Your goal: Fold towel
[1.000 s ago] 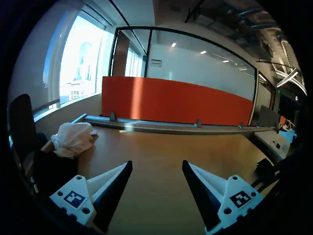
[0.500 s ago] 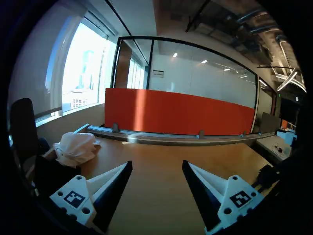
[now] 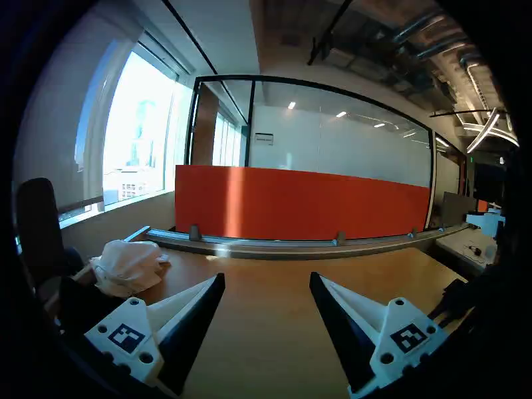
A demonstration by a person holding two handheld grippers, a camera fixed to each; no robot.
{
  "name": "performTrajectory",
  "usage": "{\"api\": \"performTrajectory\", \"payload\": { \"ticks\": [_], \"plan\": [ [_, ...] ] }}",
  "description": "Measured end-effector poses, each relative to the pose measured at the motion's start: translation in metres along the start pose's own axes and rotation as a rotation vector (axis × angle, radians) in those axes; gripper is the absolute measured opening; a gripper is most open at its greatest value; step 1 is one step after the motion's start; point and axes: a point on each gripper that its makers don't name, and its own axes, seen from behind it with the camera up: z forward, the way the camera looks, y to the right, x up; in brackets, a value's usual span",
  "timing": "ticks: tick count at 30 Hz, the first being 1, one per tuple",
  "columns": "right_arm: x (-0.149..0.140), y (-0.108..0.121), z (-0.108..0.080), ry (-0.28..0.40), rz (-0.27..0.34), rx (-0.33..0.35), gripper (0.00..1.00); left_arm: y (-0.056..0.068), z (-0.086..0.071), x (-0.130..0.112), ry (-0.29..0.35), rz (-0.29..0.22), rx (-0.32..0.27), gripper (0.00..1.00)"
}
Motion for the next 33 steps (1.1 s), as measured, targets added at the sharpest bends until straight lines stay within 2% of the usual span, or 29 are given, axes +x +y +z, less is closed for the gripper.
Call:
{"api": "performTrajectory", "payload": {
  "ticks": [6, 12, 23, 33],
  "plan": [
    [-0.002, -0.009, -0.002, 0.005, 0.002, 0.008, 0.92, -0.007, 0.000, -0.010, 0.035, 0.021, 0.020, 0.94],
    [-0.010, -0.014, -0.006, 0.009, -0.002, -0.003, 0.92, -0.023, -0.001, -0.037, 0.049, 0.027, 0.055, 0.94],
    [-0.036, -0.021, -0.010, 0.034, 0.019, -0.020, 0.92, -0.043, -0.004, -0.081, 0.095, 0.029, 0.063, 0.94],
    [-0.055, -0.032, -0.009, 0.052, 0.019, -0.011, 0.92, -0.054, 0.000, -0.114, 0.120, 0.019, 0.063, 0.94]
  ]
}}
